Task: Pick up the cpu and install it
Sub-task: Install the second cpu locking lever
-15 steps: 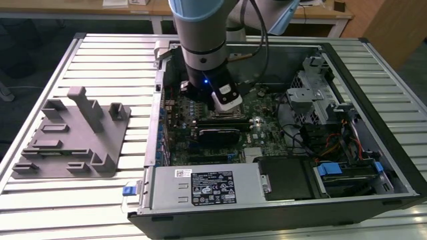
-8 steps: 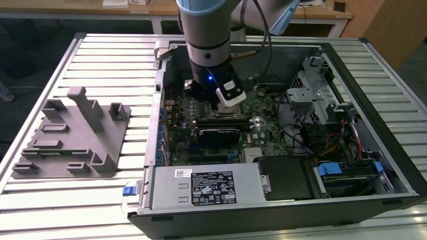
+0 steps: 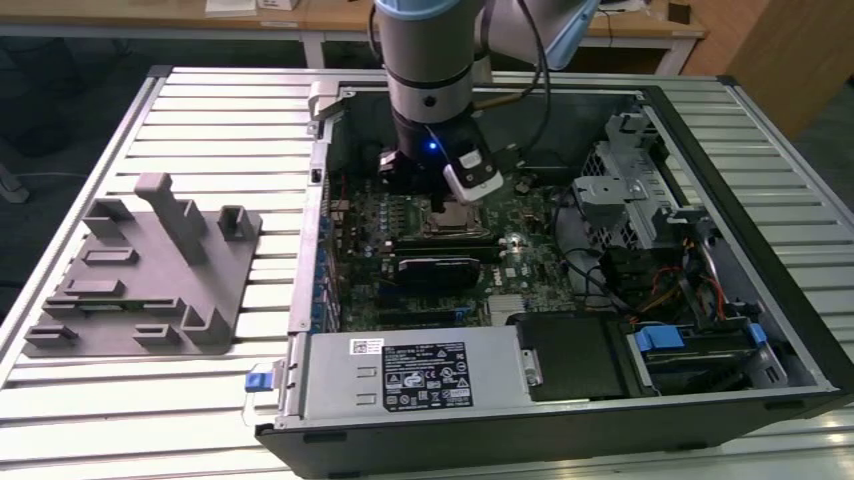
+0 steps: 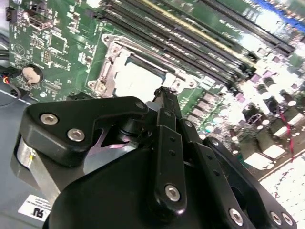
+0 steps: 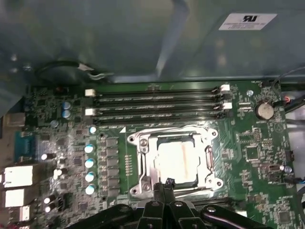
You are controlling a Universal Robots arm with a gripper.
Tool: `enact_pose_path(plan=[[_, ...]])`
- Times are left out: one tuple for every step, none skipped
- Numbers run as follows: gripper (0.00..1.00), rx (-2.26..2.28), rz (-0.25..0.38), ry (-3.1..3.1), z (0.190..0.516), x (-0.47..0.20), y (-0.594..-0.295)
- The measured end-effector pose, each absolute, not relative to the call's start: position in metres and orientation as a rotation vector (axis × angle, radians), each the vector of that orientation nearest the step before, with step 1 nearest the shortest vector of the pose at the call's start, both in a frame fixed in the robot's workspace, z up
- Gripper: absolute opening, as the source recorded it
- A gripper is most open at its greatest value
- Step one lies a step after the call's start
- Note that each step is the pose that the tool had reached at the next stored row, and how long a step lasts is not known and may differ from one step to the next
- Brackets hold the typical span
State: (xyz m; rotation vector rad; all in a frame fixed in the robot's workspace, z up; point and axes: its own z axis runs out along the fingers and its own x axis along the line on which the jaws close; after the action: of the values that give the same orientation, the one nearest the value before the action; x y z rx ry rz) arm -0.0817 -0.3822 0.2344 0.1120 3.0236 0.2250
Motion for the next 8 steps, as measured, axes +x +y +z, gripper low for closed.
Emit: enact_pose_path(plan=[[0.11,0.112,0.222,3.025,0.234,-0.08,-0.381],[0.11,0.112,0.219,3.026,0.234,-0.078,-0.38],[0.11,0.112,0.215,3.028,0.233,-0.076,-0.38],[0.11,0.112,0.212,3.03,0.233,-0.075,-0.379],[0.11,0.112,0.207,3.032,0.232,-0.073,-0.379],[0.11,0.113,0.204,3.035,0.232,-0.071,-0.378],[0.11,0.113,0.202,3.038,0.231,-0.069,-0.378],[0.11,0.113,0.2,3.041,0.23,-0.066,-0.377]])
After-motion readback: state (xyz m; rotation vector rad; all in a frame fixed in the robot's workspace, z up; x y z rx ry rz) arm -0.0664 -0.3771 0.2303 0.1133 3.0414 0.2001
